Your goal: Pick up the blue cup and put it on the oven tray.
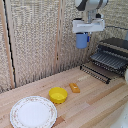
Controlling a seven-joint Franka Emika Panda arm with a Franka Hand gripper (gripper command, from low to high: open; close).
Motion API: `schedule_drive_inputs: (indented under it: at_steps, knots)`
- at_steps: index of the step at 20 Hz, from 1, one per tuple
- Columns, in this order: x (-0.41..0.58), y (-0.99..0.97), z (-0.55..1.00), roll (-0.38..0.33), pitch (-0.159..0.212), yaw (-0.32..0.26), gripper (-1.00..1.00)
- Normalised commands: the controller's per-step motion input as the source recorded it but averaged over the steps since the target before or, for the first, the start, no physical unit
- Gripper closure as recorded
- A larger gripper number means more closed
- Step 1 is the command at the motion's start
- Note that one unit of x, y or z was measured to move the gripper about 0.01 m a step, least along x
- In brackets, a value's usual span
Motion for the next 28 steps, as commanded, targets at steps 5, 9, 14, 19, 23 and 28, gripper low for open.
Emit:
schedule_drive_inputs:
  at_steps: [5,9,14,19,23,28]
  knots:
    - [0.000,-0.91,0.07,-0.048,0.116,-0.087,1.00]
    - [-0.014,-0.92,0.01,-0.063,0.084,-0.081,1.00]
    - [-0.040,-0.90,-0.02,-0.104,0.042,-0.062,1.00]
    - [0.000,-0.73,-0.28,-0.131,0.011,-0.042,1.00]
    - [0.006,-0.56,-0.34,-0.094,0.000,-0.013,1.00]
    - [0.000,-0.24,-0.24,-0.003,0.005,0.002,1.00]
